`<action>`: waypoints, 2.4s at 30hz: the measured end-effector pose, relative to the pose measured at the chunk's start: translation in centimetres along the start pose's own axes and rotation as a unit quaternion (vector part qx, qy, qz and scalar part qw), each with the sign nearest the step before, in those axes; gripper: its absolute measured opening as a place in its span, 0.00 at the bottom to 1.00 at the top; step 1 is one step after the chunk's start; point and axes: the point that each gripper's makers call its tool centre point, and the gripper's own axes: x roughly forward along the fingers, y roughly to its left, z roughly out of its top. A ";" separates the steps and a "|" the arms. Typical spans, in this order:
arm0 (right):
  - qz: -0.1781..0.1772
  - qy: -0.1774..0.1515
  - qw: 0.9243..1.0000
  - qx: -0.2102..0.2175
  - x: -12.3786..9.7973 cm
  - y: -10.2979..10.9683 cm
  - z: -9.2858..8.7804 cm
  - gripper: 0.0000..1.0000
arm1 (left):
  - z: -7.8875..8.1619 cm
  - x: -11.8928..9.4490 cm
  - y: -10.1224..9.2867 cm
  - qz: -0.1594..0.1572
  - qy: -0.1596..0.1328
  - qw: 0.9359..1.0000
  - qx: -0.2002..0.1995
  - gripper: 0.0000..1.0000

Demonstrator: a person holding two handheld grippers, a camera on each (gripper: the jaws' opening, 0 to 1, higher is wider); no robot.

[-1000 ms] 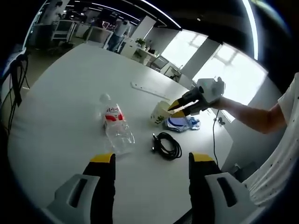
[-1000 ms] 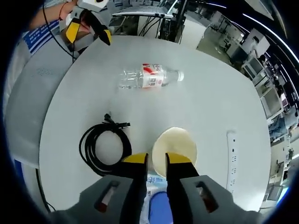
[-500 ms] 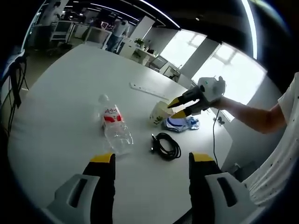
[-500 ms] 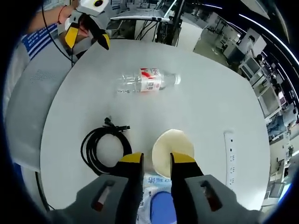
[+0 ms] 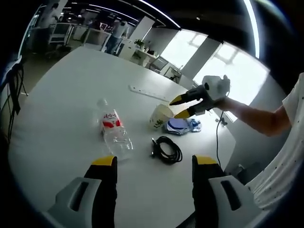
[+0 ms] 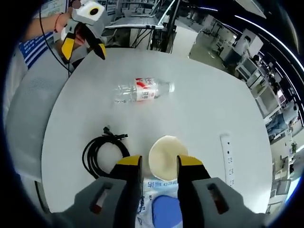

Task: Arrange the tabletop items into an orderly group along one side of the table until the central work area is clear of visible clutter.

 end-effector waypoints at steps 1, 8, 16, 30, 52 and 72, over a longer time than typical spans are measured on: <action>-0.001 0.000 1.000 0.003 0.0 -0.1 0.0 0.28 | 0.0 0.0 0.0 0.000 0.000 1.000 0.000 0.64; -0.012 -0.013 0.999 0.028 -0.7 -0.1 0.2 0.31 | 0.3 0.1 -0.3 -0.004 0.001 1.000 0.005 0.64; -0.026 -0.030 0.997 0.061 -1.4 -0.4 0.4 0.33 | 0.6 0.4 -0.9 -0.008 0.002 1.000 0.010 0.64; -0.028 -0.083 0.986 0.144 -2.8 -0.9 2.2 0.34 | 1.1 0.6 -1.5 -0.016 -0.001 1.000 0.016 0.65; 0.007 -0.161 0.950 0.266 -3.1 -2.3 7.7 0.39 | 2.0 0.4 -1.3 -0.021 -0.006 0.999 0.024 0.66; 0.067 -0.161 0.923 0.342 0.7 -2.5 13.2 0.41 | 2.0 0.0 -0.2 -0.030 -0.008 0.999 0.024 0.65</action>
